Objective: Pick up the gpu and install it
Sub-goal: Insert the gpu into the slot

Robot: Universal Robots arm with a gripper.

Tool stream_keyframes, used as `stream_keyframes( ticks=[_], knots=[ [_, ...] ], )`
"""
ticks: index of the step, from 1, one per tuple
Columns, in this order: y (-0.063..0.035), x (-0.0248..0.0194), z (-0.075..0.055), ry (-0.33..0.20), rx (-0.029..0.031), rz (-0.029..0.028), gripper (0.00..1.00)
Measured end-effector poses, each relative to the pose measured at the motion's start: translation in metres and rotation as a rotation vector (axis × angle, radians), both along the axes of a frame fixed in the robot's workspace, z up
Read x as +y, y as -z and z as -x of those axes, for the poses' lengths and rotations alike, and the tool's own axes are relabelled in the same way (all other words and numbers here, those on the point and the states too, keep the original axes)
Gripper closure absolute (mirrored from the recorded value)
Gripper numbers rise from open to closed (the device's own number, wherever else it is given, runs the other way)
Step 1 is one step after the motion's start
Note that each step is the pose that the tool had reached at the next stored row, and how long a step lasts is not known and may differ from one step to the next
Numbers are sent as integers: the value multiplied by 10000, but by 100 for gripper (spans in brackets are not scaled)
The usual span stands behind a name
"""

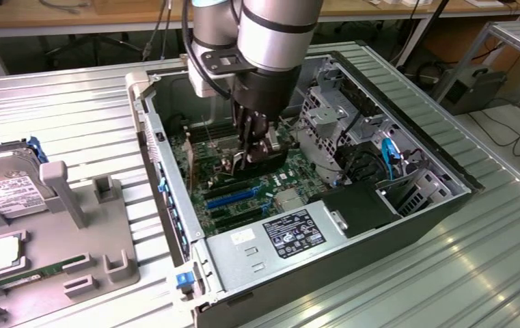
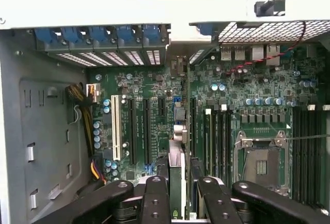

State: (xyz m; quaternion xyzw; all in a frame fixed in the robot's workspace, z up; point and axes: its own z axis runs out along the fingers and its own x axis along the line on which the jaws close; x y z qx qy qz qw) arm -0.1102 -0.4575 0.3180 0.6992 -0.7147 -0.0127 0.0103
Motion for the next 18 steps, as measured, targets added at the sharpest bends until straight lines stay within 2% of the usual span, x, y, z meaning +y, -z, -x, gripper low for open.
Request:
stream_keyframes(
  ticks=[8, 14, 18],
  knots=[
    [130, -2, 1, -89, -1, -11, 74],
    [212, -7, 4, -95, -1, -100, 74],
    [242, -26, 11, -96, -1, -120, 74]
  ],
)
